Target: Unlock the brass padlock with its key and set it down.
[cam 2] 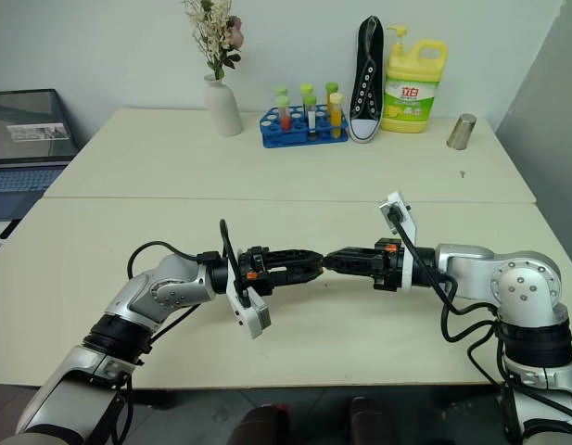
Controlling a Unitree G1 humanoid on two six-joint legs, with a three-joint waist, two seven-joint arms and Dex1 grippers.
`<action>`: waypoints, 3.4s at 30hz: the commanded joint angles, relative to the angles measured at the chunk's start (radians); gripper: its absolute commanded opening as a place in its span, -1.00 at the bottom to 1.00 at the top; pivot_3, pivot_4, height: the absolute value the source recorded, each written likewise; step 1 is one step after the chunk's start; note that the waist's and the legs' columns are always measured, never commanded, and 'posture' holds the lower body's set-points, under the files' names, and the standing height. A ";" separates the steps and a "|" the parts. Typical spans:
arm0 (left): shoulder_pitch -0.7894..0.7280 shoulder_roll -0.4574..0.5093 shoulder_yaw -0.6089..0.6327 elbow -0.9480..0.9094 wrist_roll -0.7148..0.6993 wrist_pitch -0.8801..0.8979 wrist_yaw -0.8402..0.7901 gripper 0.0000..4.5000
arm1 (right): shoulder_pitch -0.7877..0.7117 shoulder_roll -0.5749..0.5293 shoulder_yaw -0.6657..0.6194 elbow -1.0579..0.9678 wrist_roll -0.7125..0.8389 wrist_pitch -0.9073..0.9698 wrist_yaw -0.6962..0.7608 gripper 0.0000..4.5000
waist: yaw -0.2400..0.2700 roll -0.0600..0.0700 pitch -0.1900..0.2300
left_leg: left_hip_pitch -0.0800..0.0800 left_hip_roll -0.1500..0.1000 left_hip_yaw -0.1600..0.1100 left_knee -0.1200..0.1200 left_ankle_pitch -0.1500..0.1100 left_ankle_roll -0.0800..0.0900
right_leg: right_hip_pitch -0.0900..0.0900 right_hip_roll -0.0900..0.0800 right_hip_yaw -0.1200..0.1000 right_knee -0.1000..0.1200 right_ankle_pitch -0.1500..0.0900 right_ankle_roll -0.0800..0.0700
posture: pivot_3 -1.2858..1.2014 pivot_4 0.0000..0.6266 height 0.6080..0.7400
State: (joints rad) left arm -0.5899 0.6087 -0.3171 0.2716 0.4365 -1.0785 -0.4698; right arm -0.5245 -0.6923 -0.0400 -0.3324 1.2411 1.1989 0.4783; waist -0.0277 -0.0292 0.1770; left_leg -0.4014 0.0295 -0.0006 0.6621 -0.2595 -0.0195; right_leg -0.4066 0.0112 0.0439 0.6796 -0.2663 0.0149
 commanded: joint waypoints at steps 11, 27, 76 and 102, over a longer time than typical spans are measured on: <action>-0.009 0.001 0.006 -0.010 -0.025 0.010 0.010 -0.57 | 0.080 0.085 0.078 -0.073 -0.320 -0.259 0.123 0.98 | -0.002 0.000 0.000 | 0.001 0.001 0.001 0.000 0.000 0.000 | 0.000 0.000 0.000 0.001 -0.002 0.003 | 0.03 -0.52 1.00; -0.006 0.002 0.005 -0.018 -0.026 0.017 0.006 -0.57 | 0.037 0.182 0.083 -0.016 -0.349 -0.223 0.148 0.03 | -0.001 0.000 0.000 | 0.001 0.000 0.001 0.000 0.000 0.000 | 0.000 0.000 -0.001 0.001 0.001 -0.001 | 0.03 -0.52 1.00; 0.078 0.003 0.095 -0.313 -0.659 0.579 -0.258 0.92 | 0.048 0.129 0.083 0.026 -0.480 -0.273 0.270 -0.94 | -0.002 0.000 0.000 | 0.001 0.000 0.000 0.000 0.000 0.000 | 0.000 0.002 -0.001 0.001 0.000 0.000 | 0.03 -0.52 1.00; 0.035 -0.030 0.150 -0.271 -0.844 1.254 -0.633 -1.00 | 0.063 0.097 0.055 -0.091 -0.433 -0.269 0.326 -0.94 | -0.003 0.000 0.000 | 0.001 0.000 0.000 0.000 0.000 0.000 | 0.000 0.003 -0.001 0.001 -0.002 0.003 | 0.03 -0.52 1.00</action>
State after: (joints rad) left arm -0.5431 0.5757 -0.1825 0.0660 -0.3647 0.1427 -1.0858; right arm -0.4458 -0.5897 0.0490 -0.3919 0.7890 0.9459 0.7957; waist -0.0310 -0.0292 0.1774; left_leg -0.4005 0.0295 -0.0009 0.6624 -0.2595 -0.0196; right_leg -0.4069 0.0143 0.0428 0.6801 -0.2687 0.0184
